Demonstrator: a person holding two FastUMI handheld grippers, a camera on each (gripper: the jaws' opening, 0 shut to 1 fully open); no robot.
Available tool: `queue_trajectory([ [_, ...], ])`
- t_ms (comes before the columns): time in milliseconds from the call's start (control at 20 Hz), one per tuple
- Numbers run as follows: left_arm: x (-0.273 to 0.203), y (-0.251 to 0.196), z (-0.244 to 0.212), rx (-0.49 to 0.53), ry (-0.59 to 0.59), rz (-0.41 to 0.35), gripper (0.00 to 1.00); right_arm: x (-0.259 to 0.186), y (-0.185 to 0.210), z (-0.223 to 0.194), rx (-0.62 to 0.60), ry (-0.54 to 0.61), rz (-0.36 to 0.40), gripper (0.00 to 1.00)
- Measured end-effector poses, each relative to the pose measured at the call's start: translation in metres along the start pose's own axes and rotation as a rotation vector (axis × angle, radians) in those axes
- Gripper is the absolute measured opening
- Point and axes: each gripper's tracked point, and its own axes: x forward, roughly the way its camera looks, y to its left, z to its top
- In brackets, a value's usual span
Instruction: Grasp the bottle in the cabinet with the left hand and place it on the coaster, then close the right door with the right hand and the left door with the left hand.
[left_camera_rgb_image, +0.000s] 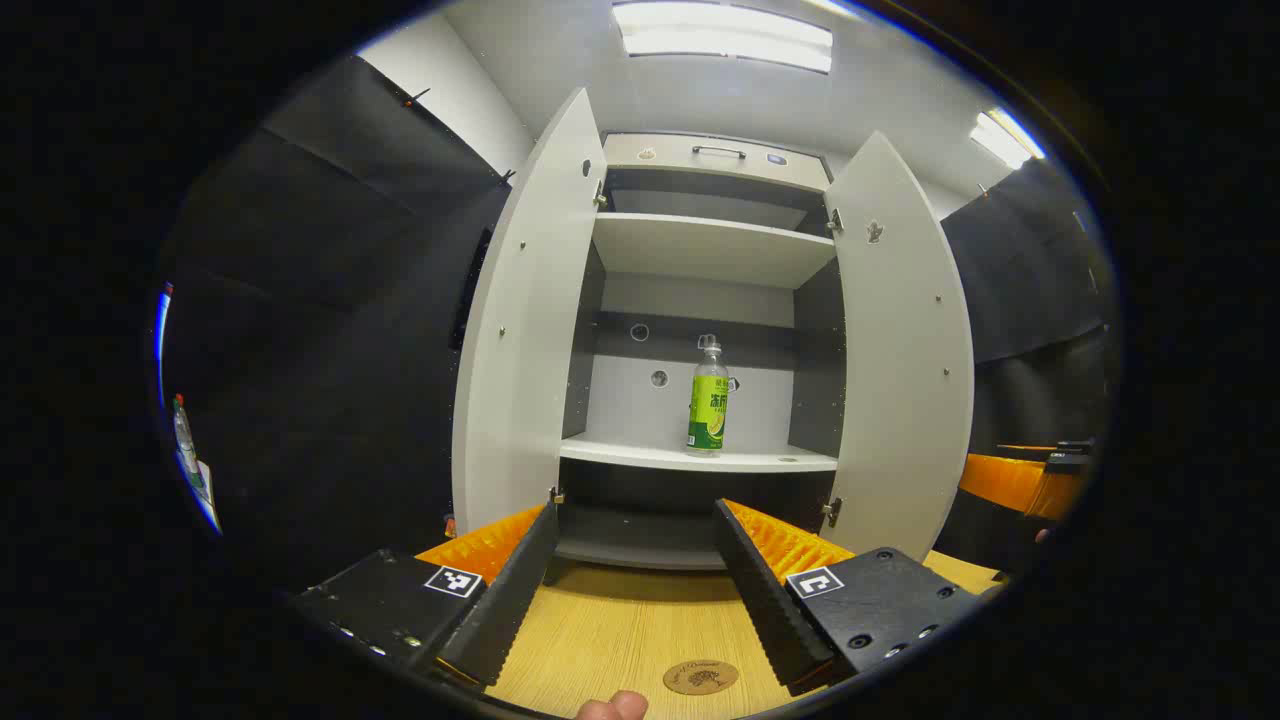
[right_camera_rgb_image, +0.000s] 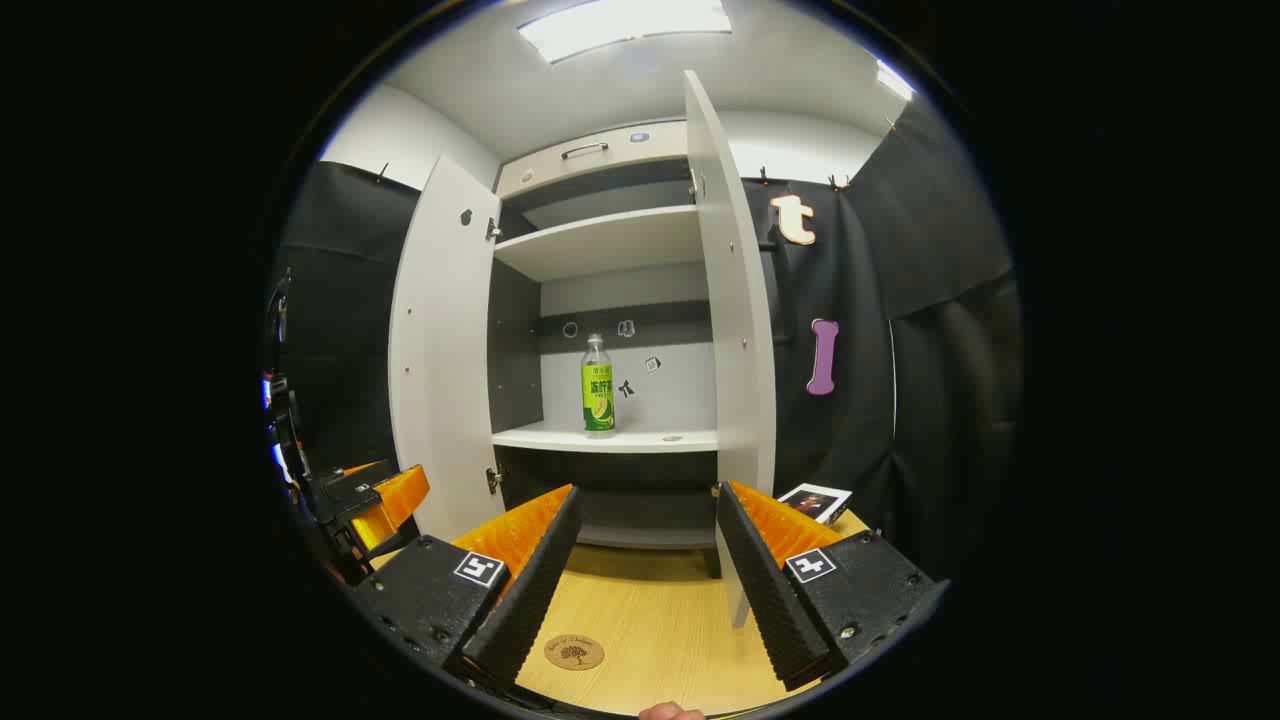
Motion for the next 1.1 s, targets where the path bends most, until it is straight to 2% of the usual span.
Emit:
queue_trajectory([
  [150,-0.005,-0.003,-0.004,0.013,0.011,-0.008,0.94,-0.008,-0.004,-0.008,-0.008,0.014,-0.004,0.84],
  [200,-0.005,-0.003,-0.005,0.012,0.016,-0.009,0.99,-0.010,-0.006,-0.010,-0.005,0.021,-0.006,0.84],
  [250,-0.004,-0.005,-0.006,0.010,0.022,-0.012,0.99,-0.010,-0.007,-0.012,-0.001,0.026,-0.010,0.84],
  [300,-0.004,-0.007,-0.006,0.005,0.023,-0.016,0.95,-0.010,-0.009,-0.012,0.002,0.025,-0.015,0.84],
  [450,-0.001,-0.009,-0.005,0.003,0.021,-0.025,0.94,-0.009,-0.010,-0.011,0.003,0.015,-0.025,0.84],
  [500,0.001,-0.009,-0.004,0.006,0.022,-0.027,0.99,-0.009,-0.010,-0.011,-0.001,0.012,-0.027,0.84],
  [550,0.001,-0.009,-0.004,0.009,0.023,-0.031,0.99,-0.009,-0.009,-0.012,-0.006,0.011,-0.030,0.84],
  [600,0.002,-0.009,-0.005,0.010,0.024,-0.036,0.95,-0.009,-0.008,-0.012,-0.006,0.011,-0.029,0.84],
  [750,0.002,-0.010,-0.008,0.005,0.044,-0.052,0.95,-0.012,-0.005,-0.012,0.003,0.015,-0.028,0.84],
  [800,0.001,-0.010,-0.009,0.002,0.048,-0.053,0.90,-0.013,-0.005,-0.010,0.004,0.011,-0.032,0.84],
  [850,0.000,-0.008,-0.009,0.000,0.050,-0.051,0.95,-0.014,-0.005,-0.009,0.001,0.006,-0.037,0.84],
  [1100,0.004,-0.007,-0.014,0.005,0.069,-0.075,0.94,-0.016,-0.001,-0.012,-0.010,0.017,-0.042,0.84],
])
